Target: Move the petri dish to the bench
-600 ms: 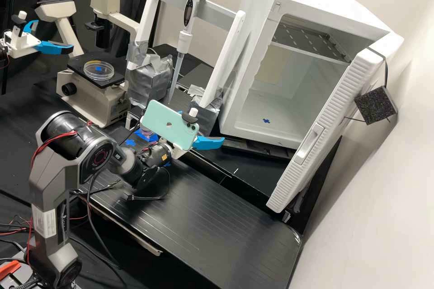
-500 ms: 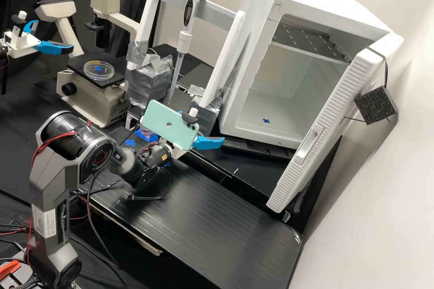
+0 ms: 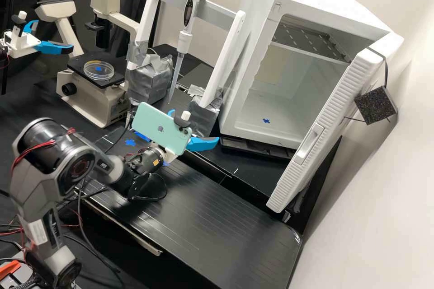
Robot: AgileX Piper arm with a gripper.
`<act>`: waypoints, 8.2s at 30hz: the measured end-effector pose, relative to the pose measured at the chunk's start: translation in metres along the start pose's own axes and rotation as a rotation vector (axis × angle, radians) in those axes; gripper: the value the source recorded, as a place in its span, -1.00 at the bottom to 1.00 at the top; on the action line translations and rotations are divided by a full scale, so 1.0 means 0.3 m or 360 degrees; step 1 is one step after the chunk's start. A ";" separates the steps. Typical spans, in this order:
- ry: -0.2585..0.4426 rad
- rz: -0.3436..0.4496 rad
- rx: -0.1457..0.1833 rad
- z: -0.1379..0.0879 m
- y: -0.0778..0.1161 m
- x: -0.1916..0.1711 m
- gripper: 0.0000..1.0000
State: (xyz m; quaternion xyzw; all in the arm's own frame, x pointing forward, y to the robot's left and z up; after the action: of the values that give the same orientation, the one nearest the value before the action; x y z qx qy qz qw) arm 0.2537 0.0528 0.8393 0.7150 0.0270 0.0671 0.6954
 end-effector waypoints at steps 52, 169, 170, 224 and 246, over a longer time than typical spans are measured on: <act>0.0923 -0.0891 -0.0249 -0.670 -0.491 0.220 1.00; 0.0625 -0.1141 -0.0227 -0.562 -0.633 0.331 -1.00; 0.0630 -0.1139 -0.0219 -0.569 -0.627 0.323 -1.00; 0.0323 -0.0543 -0.0342 0.064 -0.031 -0.268 -1.00; -0.0015 -0.0521 -0.0230 0.196 0.115 -0.342 -1.00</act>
State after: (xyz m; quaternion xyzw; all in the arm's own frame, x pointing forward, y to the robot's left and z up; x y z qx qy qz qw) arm 0.1583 -0.0200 0.8663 0.6495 0.1349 -0.0486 0.7468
